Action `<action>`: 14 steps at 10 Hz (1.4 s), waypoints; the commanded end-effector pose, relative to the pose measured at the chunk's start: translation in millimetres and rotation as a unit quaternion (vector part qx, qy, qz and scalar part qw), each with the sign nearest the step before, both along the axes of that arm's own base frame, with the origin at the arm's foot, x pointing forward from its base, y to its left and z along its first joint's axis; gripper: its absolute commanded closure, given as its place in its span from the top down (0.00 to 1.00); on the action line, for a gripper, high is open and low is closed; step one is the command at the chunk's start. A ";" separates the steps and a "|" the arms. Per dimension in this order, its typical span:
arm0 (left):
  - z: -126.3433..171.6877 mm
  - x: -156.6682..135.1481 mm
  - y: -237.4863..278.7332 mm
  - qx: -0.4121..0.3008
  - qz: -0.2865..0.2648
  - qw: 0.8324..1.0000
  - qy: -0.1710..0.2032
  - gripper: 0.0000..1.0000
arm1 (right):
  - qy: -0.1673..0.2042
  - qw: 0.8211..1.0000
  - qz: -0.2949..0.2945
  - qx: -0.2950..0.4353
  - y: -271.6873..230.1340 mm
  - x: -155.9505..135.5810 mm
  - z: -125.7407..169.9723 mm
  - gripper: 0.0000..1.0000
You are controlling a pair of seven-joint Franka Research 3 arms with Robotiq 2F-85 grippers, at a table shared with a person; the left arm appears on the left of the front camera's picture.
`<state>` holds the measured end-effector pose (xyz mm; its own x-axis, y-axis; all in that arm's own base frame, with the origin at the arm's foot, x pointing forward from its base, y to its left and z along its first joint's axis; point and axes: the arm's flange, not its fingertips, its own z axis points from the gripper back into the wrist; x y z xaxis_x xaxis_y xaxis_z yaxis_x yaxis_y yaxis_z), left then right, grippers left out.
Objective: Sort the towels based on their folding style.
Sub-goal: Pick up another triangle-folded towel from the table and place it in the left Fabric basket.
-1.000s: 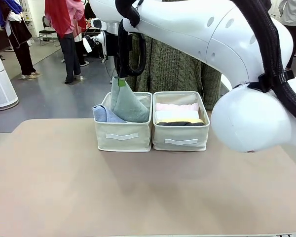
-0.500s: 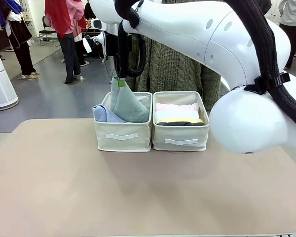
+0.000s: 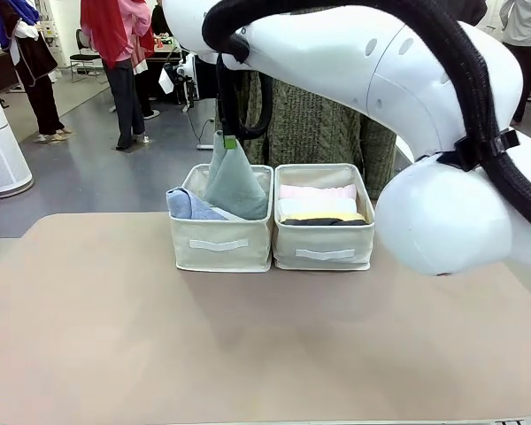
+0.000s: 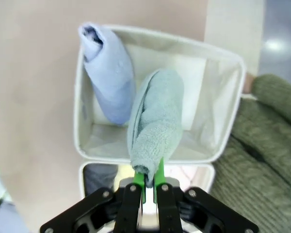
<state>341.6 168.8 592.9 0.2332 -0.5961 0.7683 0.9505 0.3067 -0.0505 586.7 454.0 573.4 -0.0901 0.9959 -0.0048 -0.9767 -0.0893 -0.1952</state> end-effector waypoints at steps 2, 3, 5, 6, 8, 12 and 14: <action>-2.7 -0.2 -0.7 -0.006 0.000 1.000 -0.017 1.00 | 0.010 0.999 -0.047 -0.018 3.7 -1.7 -3.3 0.09; -2.7 -0.2 -0.7 -0.006 0.000 1.000 -0.017 1.00 | 0.015 0.998 -0.054 -0.022 3.1 -1.2 -3.1 0.09; -2.7 -0.2 -0.7 -0.006 0.000 1.000 -0.017 1.00 | 0.033 0.997 -0.071 -0.029 -0.1 -2.3 -3.6 0.09; -2.7 -0.2 -0.7 -0.006 0.000 1.000 -0.017 1.00 | 0.035 0.996 -0.079 -0.034 -1.0 -2.1 -3.3 0.09; -2.7 -0.2 -0.7 -0.006 0.000 1.000 -0.017 1.00 | 0.041 0.995 -0.082 -0.032 -2.8 -3.2 -4.3 0.09; -2.7 -0.2 -0.7 -0.006 0.000 1.000 -0.017 1.00 | 0.052 0.994 -0.094 -0.037 -5.2 -3.1 -3.6 0.09; -2.7 -0.2 -0.7 -0.006 0.000 1.000 -0.017 1.00 | 0.058 0.993 -0.091 -0.038 -5.6 -3.5 -4.8 0.09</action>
<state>341.7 168.7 593.0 0.2329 -0.5949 0.7693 0.9504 0.3070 -0.0504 576.5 441.9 561.0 0.0596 0.9952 -0.0780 -0.9946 0.0525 -0.0893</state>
